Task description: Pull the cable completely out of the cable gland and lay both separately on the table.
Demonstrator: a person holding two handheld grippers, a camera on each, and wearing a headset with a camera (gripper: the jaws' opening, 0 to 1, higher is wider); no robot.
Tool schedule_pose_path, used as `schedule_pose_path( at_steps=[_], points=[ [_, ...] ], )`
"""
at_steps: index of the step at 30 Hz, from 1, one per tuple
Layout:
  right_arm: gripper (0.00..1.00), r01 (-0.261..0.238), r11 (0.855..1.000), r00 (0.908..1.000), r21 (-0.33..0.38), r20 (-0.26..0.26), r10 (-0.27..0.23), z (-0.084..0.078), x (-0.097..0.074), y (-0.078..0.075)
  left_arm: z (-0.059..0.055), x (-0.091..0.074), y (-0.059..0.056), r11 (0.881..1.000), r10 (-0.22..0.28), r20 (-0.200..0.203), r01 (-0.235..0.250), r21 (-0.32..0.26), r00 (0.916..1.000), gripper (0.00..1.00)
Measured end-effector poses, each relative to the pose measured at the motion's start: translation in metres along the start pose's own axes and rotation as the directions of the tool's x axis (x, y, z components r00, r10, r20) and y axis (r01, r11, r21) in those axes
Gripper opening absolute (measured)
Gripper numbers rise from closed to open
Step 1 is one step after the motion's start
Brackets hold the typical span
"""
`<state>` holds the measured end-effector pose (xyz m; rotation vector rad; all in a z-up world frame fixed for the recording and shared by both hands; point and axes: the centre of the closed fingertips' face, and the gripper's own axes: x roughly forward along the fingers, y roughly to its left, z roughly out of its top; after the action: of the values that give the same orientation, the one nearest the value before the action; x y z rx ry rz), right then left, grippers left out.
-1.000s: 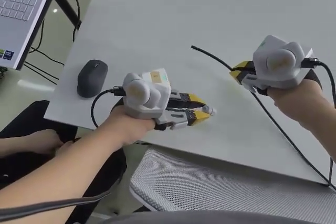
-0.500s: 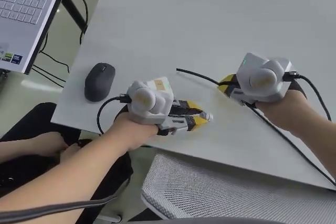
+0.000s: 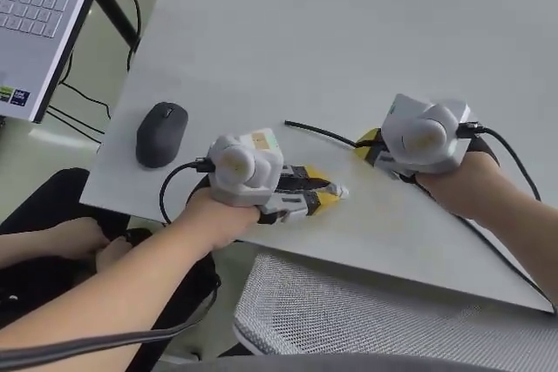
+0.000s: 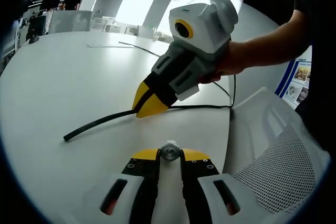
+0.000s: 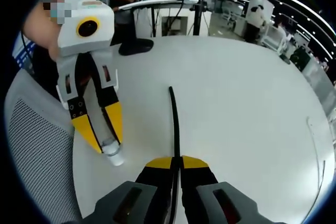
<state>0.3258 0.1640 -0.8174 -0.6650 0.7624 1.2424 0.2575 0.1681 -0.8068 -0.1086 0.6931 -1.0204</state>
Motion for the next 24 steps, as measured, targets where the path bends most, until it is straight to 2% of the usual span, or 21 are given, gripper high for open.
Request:
schedule_pose_path(
  at_steps=[8,24],
  points=[
    [0.0,0.0,1.0,1.0,0.008,-0.004,0.0,-0.0013,0.0014,-0.0016,-0.0025,-0.0006,0.002,1.0,0.011,-0.011,-0.011,0.003,0.9999,0.16],
    [0.0,0.002,1.0,1.0,0.018,-0.008,-0.002,-0.0017,0.0015,-0.0016,-0.0077,-0.0019,0.0057,0.995,0.055,-0.06,-0.05,0.083,0.9967,0.16]
  ],
)
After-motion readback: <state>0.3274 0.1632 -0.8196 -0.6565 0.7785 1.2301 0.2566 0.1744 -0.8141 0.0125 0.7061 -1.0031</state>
